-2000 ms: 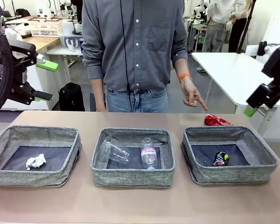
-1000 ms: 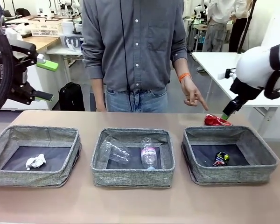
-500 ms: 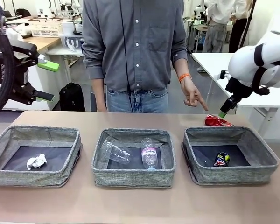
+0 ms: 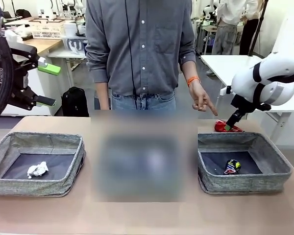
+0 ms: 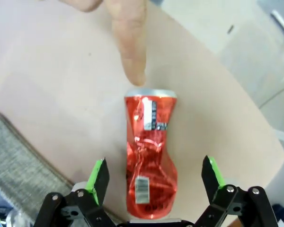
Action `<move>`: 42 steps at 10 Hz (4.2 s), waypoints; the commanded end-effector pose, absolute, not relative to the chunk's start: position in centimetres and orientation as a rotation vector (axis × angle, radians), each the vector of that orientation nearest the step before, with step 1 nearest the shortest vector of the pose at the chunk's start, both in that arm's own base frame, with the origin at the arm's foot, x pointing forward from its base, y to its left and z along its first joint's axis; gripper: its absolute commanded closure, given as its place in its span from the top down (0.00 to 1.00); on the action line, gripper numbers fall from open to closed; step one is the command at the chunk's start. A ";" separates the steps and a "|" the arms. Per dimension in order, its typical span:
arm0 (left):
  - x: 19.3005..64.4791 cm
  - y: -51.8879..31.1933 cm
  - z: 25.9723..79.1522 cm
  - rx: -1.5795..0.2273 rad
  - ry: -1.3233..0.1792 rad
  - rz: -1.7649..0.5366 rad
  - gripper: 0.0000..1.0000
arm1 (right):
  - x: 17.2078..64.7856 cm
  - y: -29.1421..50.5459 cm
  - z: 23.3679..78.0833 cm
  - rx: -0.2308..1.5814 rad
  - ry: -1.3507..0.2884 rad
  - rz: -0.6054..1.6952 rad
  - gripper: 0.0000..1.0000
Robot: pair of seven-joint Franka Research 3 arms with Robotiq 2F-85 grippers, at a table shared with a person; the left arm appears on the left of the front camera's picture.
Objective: Sort the waste into the appropriate baskets.
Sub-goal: Pick up the waste item pointed out by the person.
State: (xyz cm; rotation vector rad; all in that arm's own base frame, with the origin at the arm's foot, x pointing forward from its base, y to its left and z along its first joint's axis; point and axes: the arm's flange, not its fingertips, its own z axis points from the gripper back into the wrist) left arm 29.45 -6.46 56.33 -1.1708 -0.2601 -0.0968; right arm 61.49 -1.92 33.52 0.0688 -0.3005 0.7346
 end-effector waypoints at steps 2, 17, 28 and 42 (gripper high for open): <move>29.5 -6.6 56.4 -1.193 -0.271 -0.108 1.00 | 63.1 -2.4 31.6 0.134 -0.314 0.764 1.00; 29.5 -6.6 56.4 -1.193 -0.271 -0.108 1.00 | 64.3 -2.4 29.9 0.118 -0.319 0.720 0.00; 29.5 -6.6 56.4 -1.193 -0.271 -0.108 1.00 | 55.7 2.1 51.9 -0.095 -0.134 -0.070 0.00; 29.5 -6.6 56.4 -1.193 -0.271 -0.108 1.00 | 54.4 19.6 65.7 -0.150 0.074 -0.411 0.37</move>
